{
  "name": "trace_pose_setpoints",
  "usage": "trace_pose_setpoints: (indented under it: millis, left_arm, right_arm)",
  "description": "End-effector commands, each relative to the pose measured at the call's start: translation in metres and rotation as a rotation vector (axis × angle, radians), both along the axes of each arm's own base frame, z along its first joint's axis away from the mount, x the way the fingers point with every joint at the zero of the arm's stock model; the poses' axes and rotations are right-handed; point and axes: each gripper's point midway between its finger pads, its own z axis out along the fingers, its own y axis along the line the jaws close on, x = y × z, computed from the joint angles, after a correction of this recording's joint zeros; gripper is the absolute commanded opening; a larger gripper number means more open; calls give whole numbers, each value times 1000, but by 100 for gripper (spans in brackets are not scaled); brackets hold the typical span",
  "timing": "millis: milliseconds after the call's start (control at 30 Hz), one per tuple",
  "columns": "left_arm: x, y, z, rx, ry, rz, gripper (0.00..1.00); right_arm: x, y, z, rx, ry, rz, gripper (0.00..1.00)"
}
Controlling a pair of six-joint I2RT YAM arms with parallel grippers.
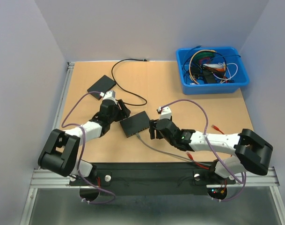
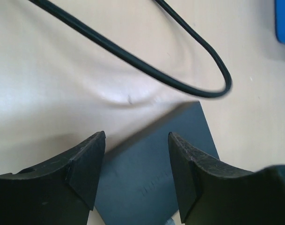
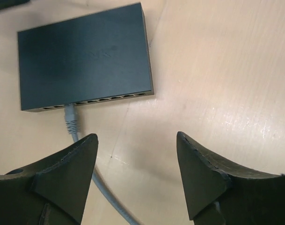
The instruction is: Insert the plug into the switch port
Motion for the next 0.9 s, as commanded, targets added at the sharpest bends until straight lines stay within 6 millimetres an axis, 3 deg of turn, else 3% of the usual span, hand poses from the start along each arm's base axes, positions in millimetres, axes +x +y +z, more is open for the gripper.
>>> trace_pose_setpoints:
  millis: [0, 233, 433, 667, 867]
  left_arm:
    - [20, 14, -4, 46, 16, -4, 66]
    - [27, 8, -27, 38, 73, -28, 62]
    - [8, 10, -39, 19, 97, -39, 61]
    - [-8, 6, -32, -40, 91, -59, 61]
    - [-18, 6, -26, -73, 86, -58, 61]
  right_arm:
    - [9, 11, 4, 20, -4, -27, 73]
    - [15, 19, -8, -2, 23, -18, 74]
    - [31, 29, -24, -45, 41, -19, 74]
    - [52, 39, -36, -62, 57, -9, 74]
    - [62, 64, -32, -28, 64, 30, 73]
